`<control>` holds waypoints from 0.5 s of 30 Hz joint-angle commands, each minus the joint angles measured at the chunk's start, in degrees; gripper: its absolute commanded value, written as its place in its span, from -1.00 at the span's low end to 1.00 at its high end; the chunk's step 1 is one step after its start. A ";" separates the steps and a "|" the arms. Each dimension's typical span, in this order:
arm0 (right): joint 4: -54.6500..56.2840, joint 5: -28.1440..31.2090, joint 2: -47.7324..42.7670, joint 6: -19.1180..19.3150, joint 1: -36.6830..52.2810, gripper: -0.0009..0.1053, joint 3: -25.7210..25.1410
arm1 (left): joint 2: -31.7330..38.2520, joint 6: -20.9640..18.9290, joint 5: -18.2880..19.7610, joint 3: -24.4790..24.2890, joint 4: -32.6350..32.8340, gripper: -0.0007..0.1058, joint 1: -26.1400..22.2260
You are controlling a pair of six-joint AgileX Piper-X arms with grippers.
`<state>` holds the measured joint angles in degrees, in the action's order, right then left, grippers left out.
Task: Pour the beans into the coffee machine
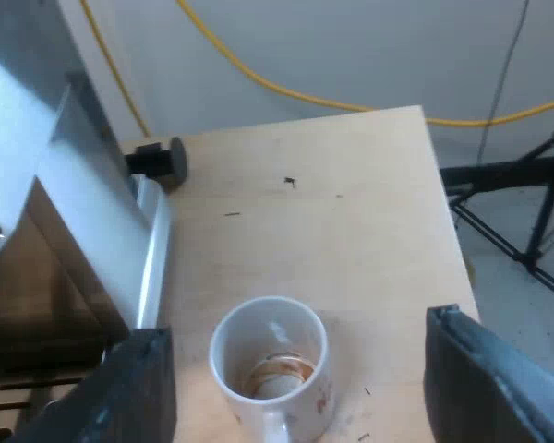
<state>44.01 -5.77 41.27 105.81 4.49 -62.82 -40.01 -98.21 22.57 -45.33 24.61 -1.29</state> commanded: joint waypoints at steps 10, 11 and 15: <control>8.05 -0.71 -8.58 1.52 0.01 0.13 -0.54 | 11.52 0.40 0.00 -0.50 10.22 0.67 0.21; 8.50 -0.71 -9.29 1.52 0.01 0.13 -0.54 | 12.35 0.40 0.00 -0.50 11.51 0.67 0.21; 9.64 -0.86 -12.16 1.52 0.01 0.13 -0.54 | 15.01 0.74 0.00 -0.50 16.59 0.67 0.21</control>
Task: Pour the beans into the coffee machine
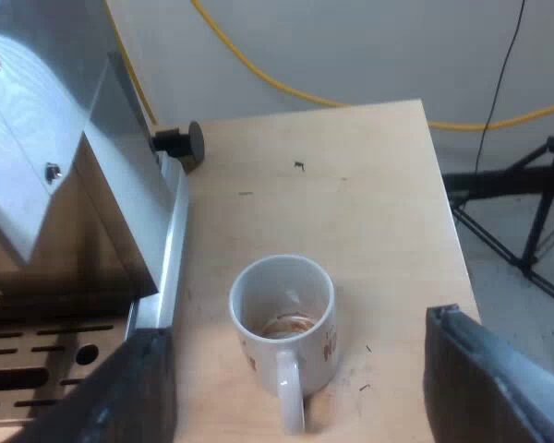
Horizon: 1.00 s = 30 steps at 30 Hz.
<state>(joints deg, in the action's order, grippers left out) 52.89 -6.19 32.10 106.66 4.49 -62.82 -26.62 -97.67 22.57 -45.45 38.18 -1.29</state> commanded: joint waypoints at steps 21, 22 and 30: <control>4.80 -0.44 -22.56 0.67 0.01 0.13 8.99 | 14.20 -1.15 -16.64 -0.03 19.04 0.67 0.21; 4.80 -0.44 -23.63 0.67 0.01 0.13 9.94 | 14.81 -1.05 -16.86 -0.03 19.42 0.67 0.21; 5.35 -0.44 -30.93 0.67 0.01 0.13 14.36 | 22.53 1.29 -16.77 -0.03 22.16 0.67 0.21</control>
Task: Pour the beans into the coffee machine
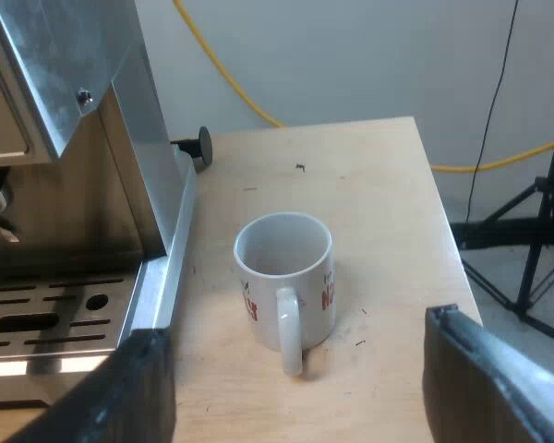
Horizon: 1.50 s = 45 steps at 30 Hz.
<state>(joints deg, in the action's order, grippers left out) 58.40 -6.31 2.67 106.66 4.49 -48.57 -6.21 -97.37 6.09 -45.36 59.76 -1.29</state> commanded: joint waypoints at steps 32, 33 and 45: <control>4.83 -7.24 -5.81 -2.00 -0.05 0.13 4.08 | 9.24 2.89 -0.14 8.10 4.52 0.67 0.21; 4.83 -7.17 -5.81 -2.00 -0.05 0.13 4.92 | 9.24 2.89 -0.14 9.10 3.22 0.67 0.21; 4.83 -7.18 -5.71 0.02 -0.05 0.13 13.06 | 9.13 2.89 0.15 15.19 -0.26 0.67 0.21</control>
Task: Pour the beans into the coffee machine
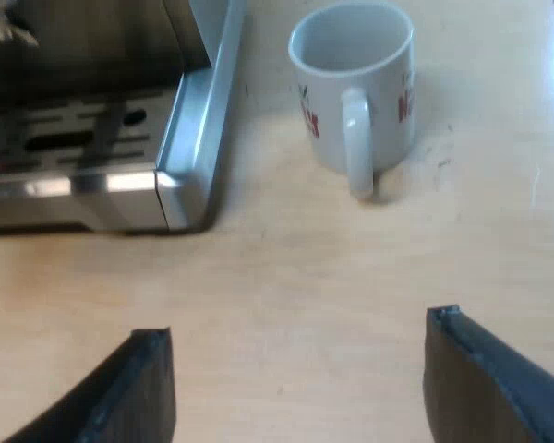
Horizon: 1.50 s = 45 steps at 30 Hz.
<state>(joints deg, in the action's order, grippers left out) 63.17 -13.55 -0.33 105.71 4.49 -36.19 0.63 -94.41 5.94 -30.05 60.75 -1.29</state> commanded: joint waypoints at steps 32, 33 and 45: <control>-0.42 0.06 -2.71 0.80 -0.05 0.13 4.32 | 2.30 -0.06 0.30 -0.12 -1.13 0.67 0.21; -0.42 0.06 -2.71 0.80 -0.05 0.13 4.32 | 2.30 -0.06 0.30 -0.12 -1.13 0.67 0.21; -0.42 0.06 -2.71 0.80 -0.05 0.13 4.32 | 2.42 -0.06 0.30 -0.12 -1.13 0.67 0.21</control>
<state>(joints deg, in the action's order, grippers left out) 63.17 -13.55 -0.33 105.79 4.49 -31.58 0.63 -94.41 6.16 -30.05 60.11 -1.29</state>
